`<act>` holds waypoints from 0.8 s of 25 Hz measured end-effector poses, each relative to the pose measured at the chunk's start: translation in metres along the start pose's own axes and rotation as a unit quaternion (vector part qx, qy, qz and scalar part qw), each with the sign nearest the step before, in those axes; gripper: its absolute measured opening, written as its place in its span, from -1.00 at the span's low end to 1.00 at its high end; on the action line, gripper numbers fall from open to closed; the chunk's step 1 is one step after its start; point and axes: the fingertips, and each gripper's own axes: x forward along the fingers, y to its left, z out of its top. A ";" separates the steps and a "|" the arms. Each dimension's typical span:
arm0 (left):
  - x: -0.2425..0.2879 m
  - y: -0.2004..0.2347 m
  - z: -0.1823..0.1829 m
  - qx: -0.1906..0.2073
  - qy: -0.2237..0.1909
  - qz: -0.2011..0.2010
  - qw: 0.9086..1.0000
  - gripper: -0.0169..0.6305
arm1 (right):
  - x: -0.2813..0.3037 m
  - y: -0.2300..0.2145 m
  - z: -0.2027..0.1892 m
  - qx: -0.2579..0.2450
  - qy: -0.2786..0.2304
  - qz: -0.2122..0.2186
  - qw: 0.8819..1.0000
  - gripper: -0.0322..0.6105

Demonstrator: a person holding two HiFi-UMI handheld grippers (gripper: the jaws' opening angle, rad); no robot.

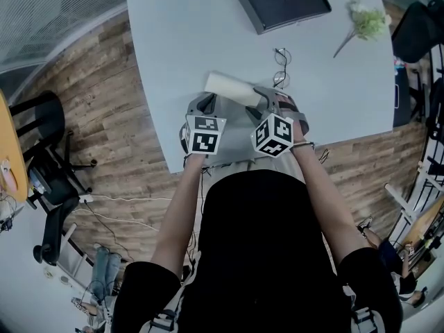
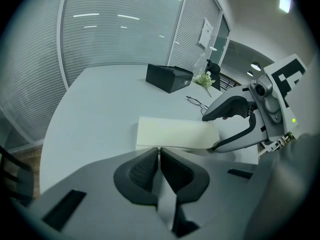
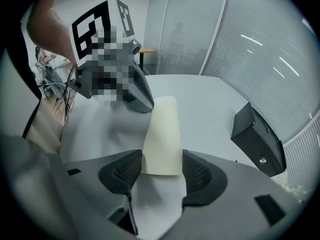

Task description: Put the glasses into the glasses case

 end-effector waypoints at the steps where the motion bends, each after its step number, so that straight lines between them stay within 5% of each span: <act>1: 0.000 0.000 0.000 0.000 0.000 0.000 1.000 -0.87 | 0.000 0.000 0.000 0.001 0.000 0.003 1.000 -0.06; 12: 0.002 0.001 0.001 -0.004 0.004 -0.001 1.000 -0.87 | -0.003 -0.006 0.002 0.036 -0.015 0.029 0.999 -0.04; 20: -0.001 0.001 0.000 -0.008 0.010 -0.003 1.000 -0.87 | -0.022 -0.018 0.007 0.046 -0.039 -0.014 0.998 -0.11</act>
